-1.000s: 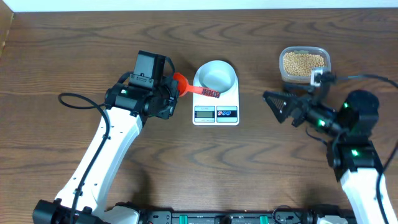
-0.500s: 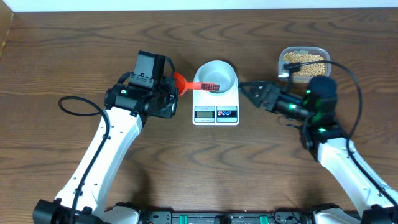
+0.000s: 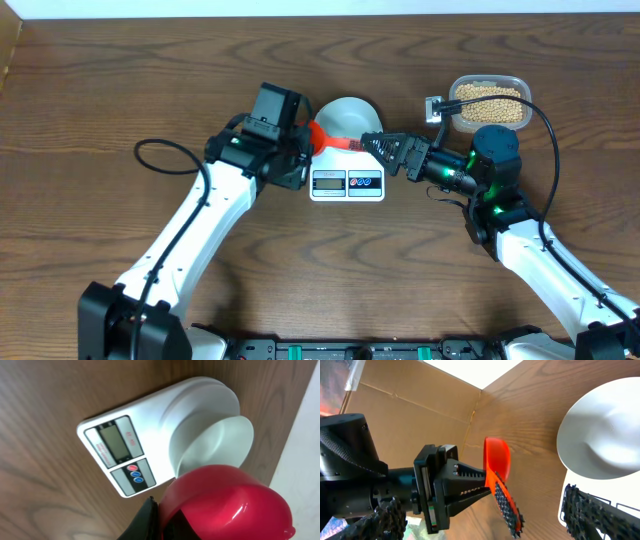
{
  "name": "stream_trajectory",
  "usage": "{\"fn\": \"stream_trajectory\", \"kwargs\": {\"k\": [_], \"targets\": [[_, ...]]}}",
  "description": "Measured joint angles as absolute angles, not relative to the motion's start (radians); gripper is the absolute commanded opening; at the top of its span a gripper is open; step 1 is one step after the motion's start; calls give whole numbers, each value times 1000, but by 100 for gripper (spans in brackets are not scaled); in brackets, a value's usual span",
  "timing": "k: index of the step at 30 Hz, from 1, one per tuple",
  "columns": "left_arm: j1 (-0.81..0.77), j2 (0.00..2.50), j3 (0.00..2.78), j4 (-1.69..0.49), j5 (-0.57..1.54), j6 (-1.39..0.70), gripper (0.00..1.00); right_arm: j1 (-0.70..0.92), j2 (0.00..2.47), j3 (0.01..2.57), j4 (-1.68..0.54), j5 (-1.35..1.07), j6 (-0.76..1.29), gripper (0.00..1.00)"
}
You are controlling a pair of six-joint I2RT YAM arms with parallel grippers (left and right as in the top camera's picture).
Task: Scoop item into bowl and weigh 50g on scale
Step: 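Reach the right gripper toward the scoop held by the left gripper, then grasp the red scoop with the right gripper beside the left gripper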
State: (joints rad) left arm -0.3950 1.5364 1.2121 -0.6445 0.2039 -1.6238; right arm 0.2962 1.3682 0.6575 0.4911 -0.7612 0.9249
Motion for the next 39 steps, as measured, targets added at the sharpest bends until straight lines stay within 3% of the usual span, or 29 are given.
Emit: {"fn": "stream_trajectory", "kwargs": {"k": [16,29,39], "targets": [[-477,1538,1212,-595,204,-1728,7,315,1368,657,479,-737,915,99],[-496,1538,1212,-595,212,-1784,7,315,1368,657,474,-719,888,81],[-501,1538,1212,-595,231,-1792,7,315,1368,657,474,-717,887,81]]}}
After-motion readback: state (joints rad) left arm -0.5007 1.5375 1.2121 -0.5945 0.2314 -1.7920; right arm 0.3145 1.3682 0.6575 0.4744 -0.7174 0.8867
